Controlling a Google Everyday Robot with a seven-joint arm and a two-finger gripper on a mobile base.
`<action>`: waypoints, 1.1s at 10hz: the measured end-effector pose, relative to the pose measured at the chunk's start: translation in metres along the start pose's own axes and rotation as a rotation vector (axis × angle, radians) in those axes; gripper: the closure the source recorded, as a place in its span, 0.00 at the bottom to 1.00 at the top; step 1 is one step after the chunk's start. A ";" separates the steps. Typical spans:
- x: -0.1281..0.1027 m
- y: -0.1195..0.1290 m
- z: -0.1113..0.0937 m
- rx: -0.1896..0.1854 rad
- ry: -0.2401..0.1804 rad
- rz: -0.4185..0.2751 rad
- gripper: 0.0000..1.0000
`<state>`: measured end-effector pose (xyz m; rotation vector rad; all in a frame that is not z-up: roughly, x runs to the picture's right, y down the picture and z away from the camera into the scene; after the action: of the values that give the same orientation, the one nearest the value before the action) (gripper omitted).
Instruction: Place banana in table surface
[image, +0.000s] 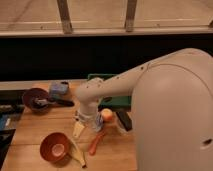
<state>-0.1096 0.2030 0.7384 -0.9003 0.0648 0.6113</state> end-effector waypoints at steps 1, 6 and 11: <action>-0.002 0.006 0.011 -0.016 0.024 -0.013 0.20; 0.010 0.049 0.038 -0.036 0.086 -0.033 0.20; 0.009 0.072 0.065 -0.056 0.079 -0.043 0.20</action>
<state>-0.1527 0.2889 0.7253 -0.9783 0.0998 0.5398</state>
